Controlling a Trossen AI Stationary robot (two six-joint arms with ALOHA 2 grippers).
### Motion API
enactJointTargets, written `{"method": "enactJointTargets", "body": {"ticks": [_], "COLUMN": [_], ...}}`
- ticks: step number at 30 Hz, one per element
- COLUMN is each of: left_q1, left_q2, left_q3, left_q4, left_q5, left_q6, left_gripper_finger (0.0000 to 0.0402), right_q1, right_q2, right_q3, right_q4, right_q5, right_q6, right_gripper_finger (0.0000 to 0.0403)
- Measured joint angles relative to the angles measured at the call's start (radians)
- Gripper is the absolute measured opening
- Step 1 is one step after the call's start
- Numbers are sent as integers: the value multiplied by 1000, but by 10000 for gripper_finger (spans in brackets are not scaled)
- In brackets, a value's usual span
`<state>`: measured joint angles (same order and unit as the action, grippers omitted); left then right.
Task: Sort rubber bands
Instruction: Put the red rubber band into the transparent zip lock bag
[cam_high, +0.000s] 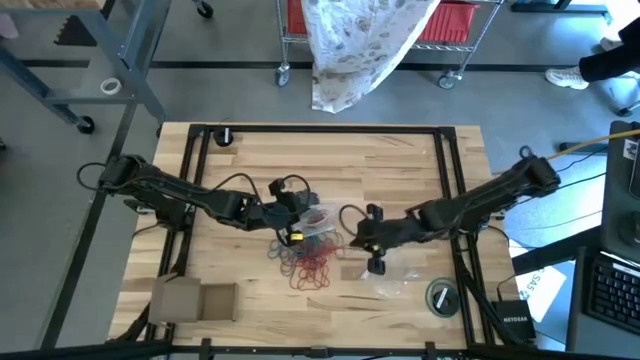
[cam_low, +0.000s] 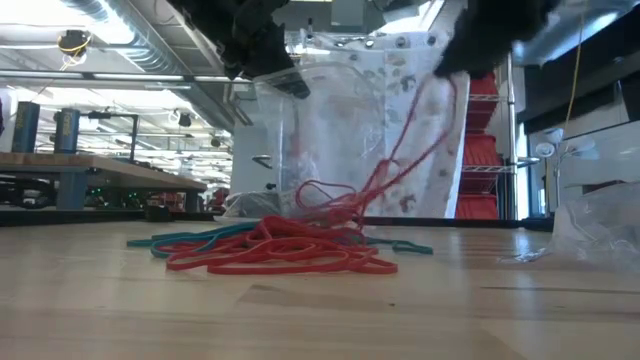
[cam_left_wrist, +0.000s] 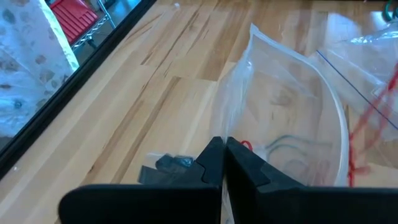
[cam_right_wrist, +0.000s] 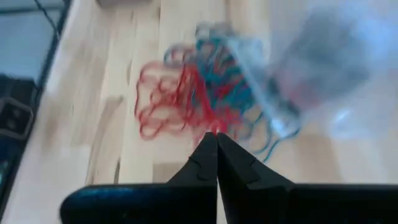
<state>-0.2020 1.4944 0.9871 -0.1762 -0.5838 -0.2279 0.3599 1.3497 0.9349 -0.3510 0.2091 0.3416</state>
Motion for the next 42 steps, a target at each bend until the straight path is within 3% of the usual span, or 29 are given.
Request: {"method": "enactJointTargets", "body": {"ticks": [19,28,33,35,42], "left_q1": [-1,-1,-1,-2,-1], "left_q2": [0,0,0,0,0], "left_q3": [0,0,0,0,0], "left_q4": [1,-1,0,-1,1], "left_q5": [0,0,0,0,0], "left_q6": [0,6,7,7,7], "left_gripper_finger": [1,1,1,1,1], "right_q1": [-12,-28,-27,-26,-27], "right_q2": [-34,-14,29,62,182], "right_q3": [264,266,265,265,264], "right_q4": [40,28,-148,-244,-439], "right_q5": [297,258,29,-8,110], "right_q6": [-348,-394,-307,-254,-167], "right_gripper_finger": [0,0,0,0,0]}}
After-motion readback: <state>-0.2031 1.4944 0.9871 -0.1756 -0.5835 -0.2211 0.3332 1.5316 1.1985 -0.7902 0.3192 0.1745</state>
